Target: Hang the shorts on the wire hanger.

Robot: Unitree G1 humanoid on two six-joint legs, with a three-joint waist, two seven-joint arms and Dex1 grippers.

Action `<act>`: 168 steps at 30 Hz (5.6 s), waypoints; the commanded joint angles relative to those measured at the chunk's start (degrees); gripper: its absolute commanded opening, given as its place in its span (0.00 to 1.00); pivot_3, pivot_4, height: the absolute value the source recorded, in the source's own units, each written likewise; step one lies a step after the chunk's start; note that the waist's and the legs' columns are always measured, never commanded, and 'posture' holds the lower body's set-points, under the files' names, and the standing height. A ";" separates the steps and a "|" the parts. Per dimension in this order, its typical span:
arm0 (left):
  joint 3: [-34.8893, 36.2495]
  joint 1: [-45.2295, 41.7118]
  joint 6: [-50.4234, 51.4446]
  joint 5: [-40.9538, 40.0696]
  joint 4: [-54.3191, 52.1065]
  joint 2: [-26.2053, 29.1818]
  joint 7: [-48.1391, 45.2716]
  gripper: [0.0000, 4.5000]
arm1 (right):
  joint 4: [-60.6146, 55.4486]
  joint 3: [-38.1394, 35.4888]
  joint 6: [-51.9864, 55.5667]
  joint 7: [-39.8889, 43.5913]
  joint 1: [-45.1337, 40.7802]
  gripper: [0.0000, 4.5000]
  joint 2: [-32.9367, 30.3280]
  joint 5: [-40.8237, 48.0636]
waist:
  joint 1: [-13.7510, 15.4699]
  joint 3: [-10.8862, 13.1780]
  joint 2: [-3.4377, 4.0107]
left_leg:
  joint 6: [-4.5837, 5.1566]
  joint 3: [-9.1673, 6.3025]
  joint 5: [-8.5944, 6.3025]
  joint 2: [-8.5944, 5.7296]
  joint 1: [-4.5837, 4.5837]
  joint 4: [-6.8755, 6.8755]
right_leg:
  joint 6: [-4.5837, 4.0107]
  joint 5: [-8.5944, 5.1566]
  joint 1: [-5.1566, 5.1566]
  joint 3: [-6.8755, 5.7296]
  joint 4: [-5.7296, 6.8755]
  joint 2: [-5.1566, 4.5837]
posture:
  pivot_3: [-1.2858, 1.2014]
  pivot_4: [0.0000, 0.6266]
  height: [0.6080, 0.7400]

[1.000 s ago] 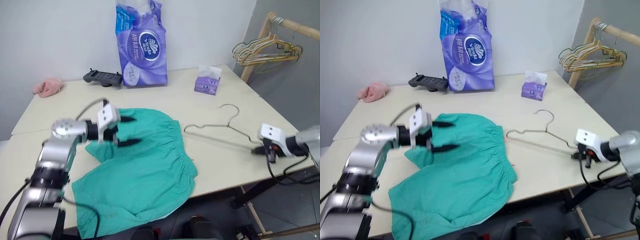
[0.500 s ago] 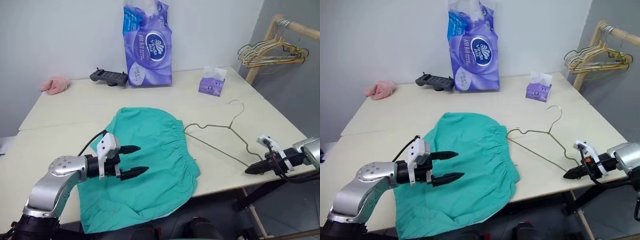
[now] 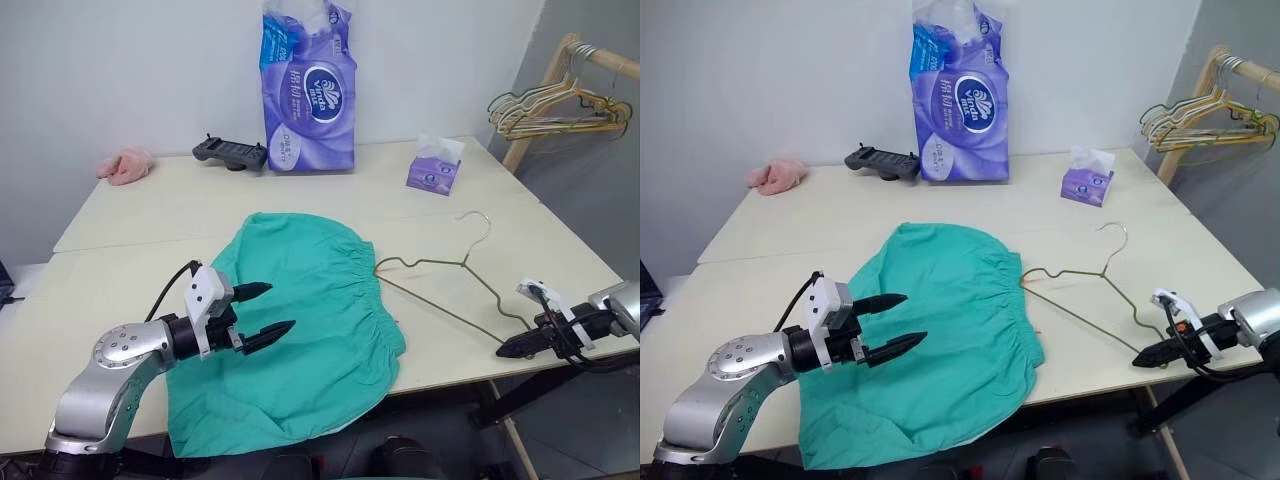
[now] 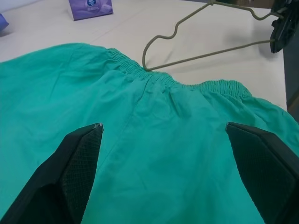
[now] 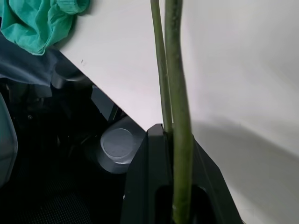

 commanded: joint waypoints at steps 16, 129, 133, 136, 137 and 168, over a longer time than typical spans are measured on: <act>1.25 -3.84 -1.10 0.00 1.22 1.87 -0.31 0.99 | -7.43 0.78 4.33 5.07 1.16 0.00 -0.13 4.59 | -0.01 0.15 0.02 | 0.01 -0.01 -0.01 0.01 -0.02 -0.01 | 0.00 -0.01 -0.02 -0.01 -0.03 0.00 | 0.57 0.09 1.00; -21.24 -82.35 -44.13 45.07 92.49 -3.93 -12.38 0.00 | -34.23 -20.11 -21.30 -30.01 -17.70 0.86 25.62 -38.28 | -1.50 0.96 -0.11 | -0.13 0.01 -0.14 -0.12 -2.13 1.15 | -0.35 0.40 -2.13 0.02 1.16 -0.01 | 0.52 0.03 1.00; -21.20 -79.38 -45.55 44.51 91.13 -0.64 -15.30 0.00 | -40.63 -25.29 -9.32 -29.53 -13.38 0.99 22.89 -34.28 | -1.69 0.93 -0.14 | -0.13 0.06 -0.15 -0.11 -2.13 1.14 | -0.36 0.41 -2.13 0.07 1.18 -0.02 | 0.52 0.04 1.00; -19.69 -76.43 -45.23 42.08 89.07 1.00 -17.92 0.00 | -41.68 -31.77 1.92 -30.73 -11.93 0.99 24.49 -27.82 | -1.72 0.91 -0.16 | -0.13 0.06 -0.15 -0.07 -2.10 1.15 | -0.43 0.45 -2.13 0.05 1.20 -0.01 | 0.52 0.04 1.00; -19.08 -75.76 -44.78 41.28 88.37 1.20 -18.45 0.00 | -41.71 -34.17 6.38 -31.68 -11.95 0.99 26.46 -25.21 | -1.66 0.90 -0.19 | -0.13 0.03 -0.14 -0.06 -2.09 1.16 | -0.44 0.46 -2.12 0.03 1.23 -0.02 | 0.52 0.04 1.00; -6.79 -59.48 -12.39 23.24 59.54 5.64 -22.56 0.00 | 35.47 -44.19 -14.70 -35.98 -29.99 0.99 56.86 -10.83 | -2.98 0.09 -1.02 | -0.22 0.02 -0.13 -0.07 -2.08 1.22 | -0.46 0.46 -2.29 0.12 1.85 -0.13 | 0.56 0.02 1.00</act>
